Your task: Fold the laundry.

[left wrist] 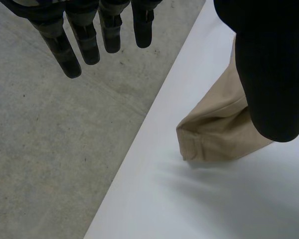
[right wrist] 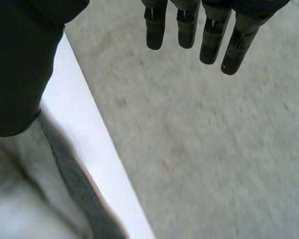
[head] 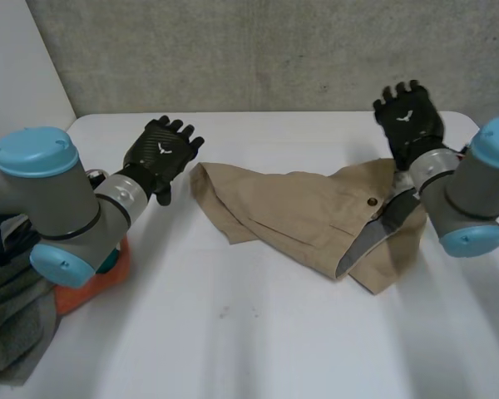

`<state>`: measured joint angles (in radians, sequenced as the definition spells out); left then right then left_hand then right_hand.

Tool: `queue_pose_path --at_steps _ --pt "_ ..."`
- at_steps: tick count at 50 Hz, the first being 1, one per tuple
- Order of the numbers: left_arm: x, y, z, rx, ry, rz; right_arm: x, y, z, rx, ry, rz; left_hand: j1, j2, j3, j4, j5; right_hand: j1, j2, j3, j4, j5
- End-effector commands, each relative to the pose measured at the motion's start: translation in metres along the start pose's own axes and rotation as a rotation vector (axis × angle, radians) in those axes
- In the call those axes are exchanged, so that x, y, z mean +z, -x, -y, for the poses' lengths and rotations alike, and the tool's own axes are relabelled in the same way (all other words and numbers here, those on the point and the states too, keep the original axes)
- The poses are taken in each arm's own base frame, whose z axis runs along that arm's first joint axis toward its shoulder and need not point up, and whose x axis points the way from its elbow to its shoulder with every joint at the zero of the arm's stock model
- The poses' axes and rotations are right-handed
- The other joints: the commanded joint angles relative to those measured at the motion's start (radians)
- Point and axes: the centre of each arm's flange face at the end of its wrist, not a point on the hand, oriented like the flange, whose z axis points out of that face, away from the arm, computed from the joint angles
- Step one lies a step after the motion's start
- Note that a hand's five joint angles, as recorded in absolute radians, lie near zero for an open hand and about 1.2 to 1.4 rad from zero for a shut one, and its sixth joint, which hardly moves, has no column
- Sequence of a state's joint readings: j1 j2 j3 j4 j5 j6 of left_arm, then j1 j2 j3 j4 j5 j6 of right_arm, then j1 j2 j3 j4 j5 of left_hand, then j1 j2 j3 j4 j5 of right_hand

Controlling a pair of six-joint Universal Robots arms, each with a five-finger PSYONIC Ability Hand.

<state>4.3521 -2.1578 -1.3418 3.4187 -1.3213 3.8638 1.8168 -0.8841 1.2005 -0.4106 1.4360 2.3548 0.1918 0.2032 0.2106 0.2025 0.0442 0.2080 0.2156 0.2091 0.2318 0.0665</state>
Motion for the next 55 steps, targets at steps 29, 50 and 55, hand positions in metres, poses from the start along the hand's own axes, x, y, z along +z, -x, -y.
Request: queue_pose_path --at_steps 29,50,55 --pt "-0.004 -0.001 -0.001 -0.109 0.013 -0.005 -0.117 0.118 0.049 0.609 0.449 0.282 0.013 0.002 -0.006 0.002 -0.014 0.044 0.036 0.043 0.020 0.011" --pt "-0.003 0.002 0.001 -0.166 0.014 0.023 -0.099 0.077 0.086 0.500 0.260 0.192 0.013 0.002 -0.006 0.002 -0.014 1.188 1.181 1.187 1.164 1.155" --pt "0.001 0.010 0.002 -0.227 0.014 0.064 -0.118 0.043 0.118 0.288 0.199 0.228 0.010 -0.001 -0.009 -0.001 -0.017 1.188 1.181 1.187 1.164 1.155"
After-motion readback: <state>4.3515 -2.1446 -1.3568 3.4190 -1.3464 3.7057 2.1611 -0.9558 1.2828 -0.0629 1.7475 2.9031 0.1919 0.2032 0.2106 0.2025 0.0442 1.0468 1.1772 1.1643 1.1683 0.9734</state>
